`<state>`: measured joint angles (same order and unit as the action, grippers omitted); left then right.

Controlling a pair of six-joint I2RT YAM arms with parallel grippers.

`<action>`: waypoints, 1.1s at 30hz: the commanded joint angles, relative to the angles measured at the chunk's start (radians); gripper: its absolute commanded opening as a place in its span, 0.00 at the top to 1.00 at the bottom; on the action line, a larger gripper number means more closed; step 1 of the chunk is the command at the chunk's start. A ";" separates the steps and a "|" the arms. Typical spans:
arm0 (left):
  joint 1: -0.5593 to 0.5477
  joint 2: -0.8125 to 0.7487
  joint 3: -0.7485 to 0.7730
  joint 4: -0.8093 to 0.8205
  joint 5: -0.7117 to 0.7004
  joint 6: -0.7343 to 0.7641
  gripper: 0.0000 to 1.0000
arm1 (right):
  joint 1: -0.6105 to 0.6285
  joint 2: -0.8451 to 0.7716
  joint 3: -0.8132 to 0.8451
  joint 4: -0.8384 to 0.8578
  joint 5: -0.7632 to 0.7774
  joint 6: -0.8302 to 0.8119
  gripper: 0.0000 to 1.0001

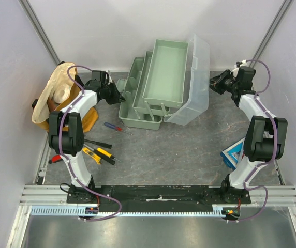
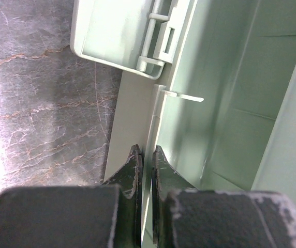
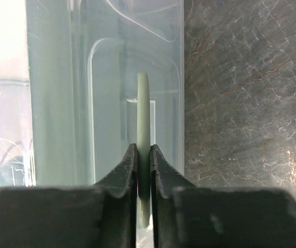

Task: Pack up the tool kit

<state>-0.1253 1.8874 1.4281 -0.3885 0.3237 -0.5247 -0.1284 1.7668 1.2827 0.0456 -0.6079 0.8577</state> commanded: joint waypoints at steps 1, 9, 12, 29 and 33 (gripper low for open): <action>0.018 -0.014 -0.020 0.059 0.064 -0.064 0.98 | 0.004 -0.004 -0.019 0.068 0.011 -0.008 0.76; 0.015 -0.008 -0.028 0.077 0.129 -0.052 0.87 | 0.004 -0.018 -0.077 0.060 0.043 -0.032 0.32; 0.010 -0.005 -0.029 0.086 0.140 -0.058 0.85 | 0.003 -0.033 -0.092 0.014 0.092 -0.069 0.28; 0.004 0.018 -0.037 0.100 0.164 -0.070 0.85 | -0.103 -0.170 -0.368 0.323 0.016 0.150 0.26; 0.003 0.025 -0.038 0.115 0.181 -0.074 0.85 | -0.105 -0.150 -0.390 0.318 0.013 0.152 0.25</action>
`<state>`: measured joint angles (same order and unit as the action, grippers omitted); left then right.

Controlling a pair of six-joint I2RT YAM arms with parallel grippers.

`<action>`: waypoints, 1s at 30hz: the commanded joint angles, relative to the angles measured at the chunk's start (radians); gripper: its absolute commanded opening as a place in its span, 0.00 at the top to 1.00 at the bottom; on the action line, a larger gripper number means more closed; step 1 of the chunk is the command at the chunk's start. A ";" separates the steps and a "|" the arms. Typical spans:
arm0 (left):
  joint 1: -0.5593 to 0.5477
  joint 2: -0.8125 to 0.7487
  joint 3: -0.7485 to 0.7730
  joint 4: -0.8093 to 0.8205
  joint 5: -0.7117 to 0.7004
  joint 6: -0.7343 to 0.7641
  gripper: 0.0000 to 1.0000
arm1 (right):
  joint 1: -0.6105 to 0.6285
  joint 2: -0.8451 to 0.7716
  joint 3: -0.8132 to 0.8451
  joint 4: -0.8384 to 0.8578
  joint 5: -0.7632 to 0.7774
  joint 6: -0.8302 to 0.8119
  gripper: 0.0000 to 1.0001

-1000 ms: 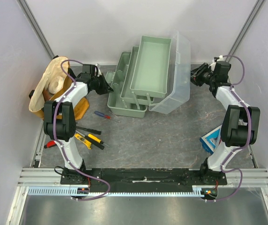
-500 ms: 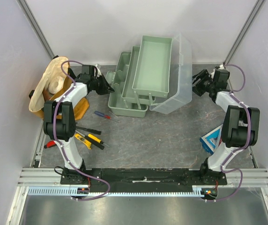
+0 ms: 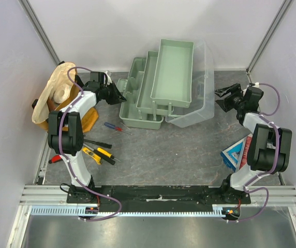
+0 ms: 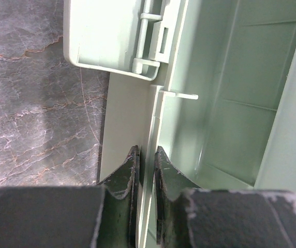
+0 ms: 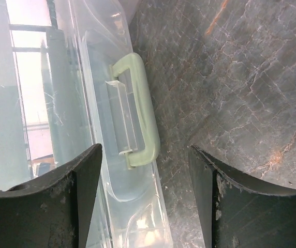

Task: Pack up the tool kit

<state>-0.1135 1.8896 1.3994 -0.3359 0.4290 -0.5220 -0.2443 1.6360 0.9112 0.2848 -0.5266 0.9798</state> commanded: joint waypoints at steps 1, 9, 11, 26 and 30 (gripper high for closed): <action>-0.012 0.026 -0.010 0.063 0.080 -0.076 0.85 | 0.011 -0.015 -0.020 0.067 -0.058 0.028 0.26; -0.025 0.039 -0.010 0.070 0.186 -0.033 0.89 | -0.007 0.016 -0.094 0.070 0.088 0.086 0.35; -0.032 0.051 0.000 0.071 0.214 -0.024 0.91 | -0.007 0.051 -0.083 0.074 0.088 0.071 0.36; -0.057 0.083 0.030 0.032 0.215 0.002 0.94 | -0.007 0.078 0.018 -0.067 0.198 -0.035 0.39; -0.071 0.083 0.032 0.032 0.218 -0.007 0.95 | -0.006 0.038 0.129 -0.266 0.328 -0.092 0.38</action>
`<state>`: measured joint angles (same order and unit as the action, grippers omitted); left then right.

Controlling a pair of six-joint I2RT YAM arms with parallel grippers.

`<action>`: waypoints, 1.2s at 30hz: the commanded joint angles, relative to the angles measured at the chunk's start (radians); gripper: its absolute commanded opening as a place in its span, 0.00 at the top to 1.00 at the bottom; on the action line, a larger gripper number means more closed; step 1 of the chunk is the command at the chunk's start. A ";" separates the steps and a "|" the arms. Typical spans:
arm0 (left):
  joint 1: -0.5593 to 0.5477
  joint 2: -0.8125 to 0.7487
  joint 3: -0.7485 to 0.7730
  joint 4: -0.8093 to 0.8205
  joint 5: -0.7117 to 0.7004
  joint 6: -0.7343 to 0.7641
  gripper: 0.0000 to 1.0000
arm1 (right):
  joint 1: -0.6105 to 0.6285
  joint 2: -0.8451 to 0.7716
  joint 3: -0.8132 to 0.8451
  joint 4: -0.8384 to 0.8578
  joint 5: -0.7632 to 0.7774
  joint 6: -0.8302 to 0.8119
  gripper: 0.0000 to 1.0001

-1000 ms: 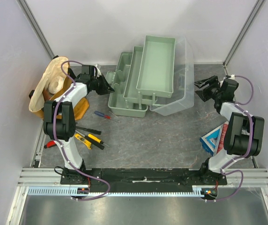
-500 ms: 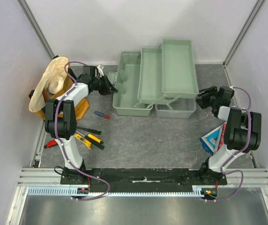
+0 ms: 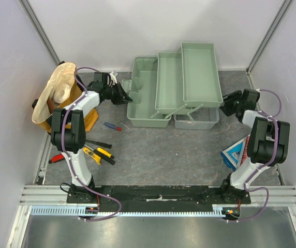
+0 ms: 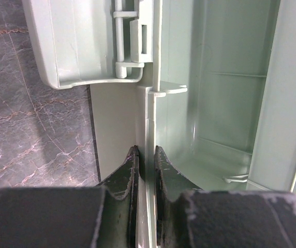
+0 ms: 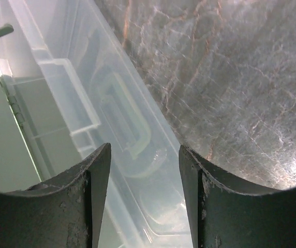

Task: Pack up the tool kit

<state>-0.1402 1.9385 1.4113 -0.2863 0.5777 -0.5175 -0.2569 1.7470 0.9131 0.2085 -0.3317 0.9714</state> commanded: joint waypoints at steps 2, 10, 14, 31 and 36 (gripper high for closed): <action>-0.058 0.025 0.009 -0.019 0.065 -0.030 0.96 | 0.007 -0.089 0.190 -0.323 0.233 -0.100 0.38; -0.091 -0.003 -0.028 -0.020 0.019 -0.039 0.86 | -0.002 -0.162 0.286 -0.523 0.402 -0.189 0.36; -0.090 -0.050 -0.008 -0.062 -0.077 -0.013 0.52 | -0.004 -0.201 0.357 -0.592 0.439 -0.223 0.34; -0.065 -0.308 -0.040 -0.398 -0.748 -0.100 0.37 | 0.085 -0.311 0.598 -0.555 0.223 -0.520 0.30; -0.056 -0.317 -0.175 -0.422 -0.769 -0.203 0.37 | 0.175 -0.343 0.613 -0.547 0.220 -0.589 0.30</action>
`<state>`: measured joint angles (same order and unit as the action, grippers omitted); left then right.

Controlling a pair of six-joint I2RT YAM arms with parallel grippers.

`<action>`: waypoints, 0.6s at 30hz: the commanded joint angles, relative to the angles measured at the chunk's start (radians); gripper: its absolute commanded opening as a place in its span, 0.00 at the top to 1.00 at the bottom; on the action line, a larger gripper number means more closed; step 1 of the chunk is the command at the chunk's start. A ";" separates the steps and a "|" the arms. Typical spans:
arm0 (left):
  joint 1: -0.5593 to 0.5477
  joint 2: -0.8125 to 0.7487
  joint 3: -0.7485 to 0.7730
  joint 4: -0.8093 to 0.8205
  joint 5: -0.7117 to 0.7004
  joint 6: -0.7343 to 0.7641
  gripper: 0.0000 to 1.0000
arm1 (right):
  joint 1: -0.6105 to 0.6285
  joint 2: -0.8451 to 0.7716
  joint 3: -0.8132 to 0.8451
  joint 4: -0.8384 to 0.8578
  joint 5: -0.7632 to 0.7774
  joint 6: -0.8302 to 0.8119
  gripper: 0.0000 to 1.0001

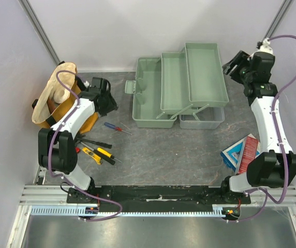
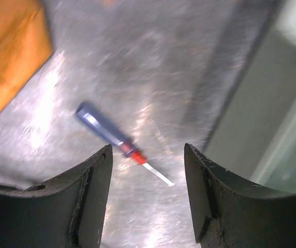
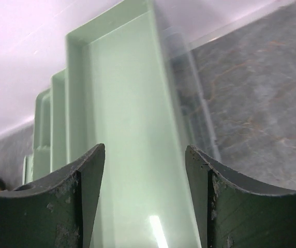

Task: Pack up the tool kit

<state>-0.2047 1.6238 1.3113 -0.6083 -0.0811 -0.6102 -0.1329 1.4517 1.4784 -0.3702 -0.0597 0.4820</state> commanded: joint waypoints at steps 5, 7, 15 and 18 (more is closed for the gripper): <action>0.008 0.041 -0.109 -0.123 -0.137 -0.180 0.37 | 0.108 -0.068 0.077 0.039 -0.120 -0.151 0.29; 0.010 0.059 -0.125 -0.108 -0.160 -0.194 0.37 | 0.127 -0.076 0.079 0.048 -0.149 -0.161 0.29; 0.022 0.183 -0.093 -0.042 -0.141 -0.206 0.41 | 0.216 -0.088 0.080 0.068 -0.235 -0.169 0.27; 0.028 0.222 -0.072 -0.027 -0.141 -0.195 0.44 | 0.234 -0.083 0.082 0.076 -0.258 -0.161 0.27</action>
<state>-0.1890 1.8057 1.1919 -0.6865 -0.1928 -0.7727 0.0849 1.3880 1.5116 -0.3439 -0.2630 0.3359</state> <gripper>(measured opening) 0.581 0.729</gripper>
